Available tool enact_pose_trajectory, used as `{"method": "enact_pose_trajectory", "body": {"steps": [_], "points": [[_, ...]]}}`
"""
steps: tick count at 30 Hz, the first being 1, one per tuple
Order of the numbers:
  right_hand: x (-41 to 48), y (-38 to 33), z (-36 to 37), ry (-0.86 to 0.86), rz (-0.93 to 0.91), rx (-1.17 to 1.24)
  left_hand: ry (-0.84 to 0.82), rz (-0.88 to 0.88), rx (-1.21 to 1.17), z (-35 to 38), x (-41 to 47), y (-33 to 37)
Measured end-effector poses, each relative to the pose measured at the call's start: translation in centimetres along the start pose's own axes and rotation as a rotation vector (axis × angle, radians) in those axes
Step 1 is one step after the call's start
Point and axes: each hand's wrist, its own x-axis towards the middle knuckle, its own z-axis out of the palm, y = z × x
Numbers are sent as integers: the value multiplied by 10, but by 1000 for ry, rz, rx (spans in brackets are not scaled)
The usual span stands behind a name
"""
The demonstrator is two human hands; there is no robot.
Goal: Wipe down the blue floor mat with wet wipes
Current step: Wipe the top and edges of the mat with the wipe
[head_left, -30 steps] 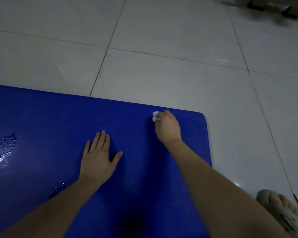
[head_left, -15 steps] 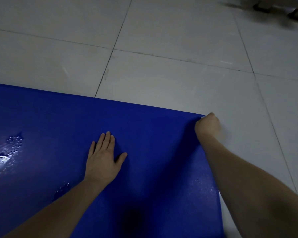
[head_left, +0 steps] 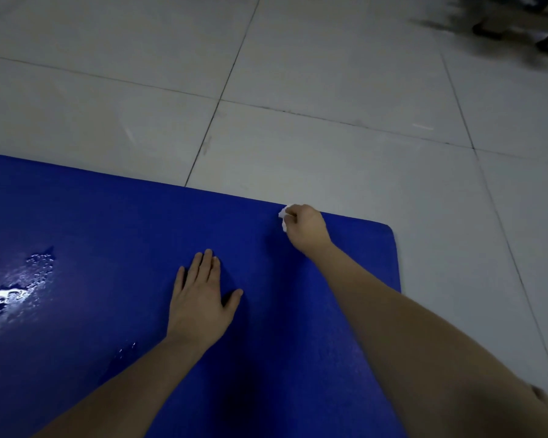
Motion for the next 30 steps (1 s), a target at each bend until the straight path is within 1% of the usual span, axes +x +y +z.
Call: {"method": "enact_pose_trajectory", "body": {"steps": [1, 2, 3, 4, 5, 6, 7, 9, 11, 13, 14, 16, 19, 22, 24, 27, 30], "points": [[-7, 0, -10, -19, 9, 98, 5, -16, -3, -4, 2, 4], [-14, 5, -20, 15, 28, 118, 12, -36, 2, -9, 6, 10], [-22, 12, -30, 87, 64, 61, 31, -56, 2, -17, 12, 17], [-31, 23, -38, 171, 109, -48, 55, -69, -16, -25, 21, 25], [-41, 33, -44, 194, 177, -152, 72, -62, -52, -34, 31, 33], [-51, 41, -46, 139, 247, -229, 81, -26, -101, -41, 42, 42], [-59, 46, -48, 24, 308, -285, 83, 40, -153, -48, 55, 51], [-61, 52, -48, -175, 338, -377, 94, 199, -220, -55, 82, 73], [-50, 50, -51, -251, 331, -455, 88, 321, -251, -57, 111, 93], [-39, 50, -53, -280, 335, -504, -9, 384, -258, -51, 136, 108], [-36, 50, -53, -286, 336, -522, -66, 392, -239, -47, 146, 113], [-33, 54, -51, -294, 334, -535, -108, 363, -205, -35, 160, 121], [-38, 54, -48, -270, 323, -534, -55, 263, -288, -25, 164, 131], [-38, 59, -49, -250, 309, -529, 22, 225, -342, -17, 159, 144], [-39, 61, -50, -237, 292, -518, 66, 284, -302, -11, 156, 143], [-40, 61, -51, -225, 287, -493, 131, 428, -117, -7, 157, 126], [-40, 59, -51, -226, 304, -493, 103, 573, 15, -11, 162, 102]]}}
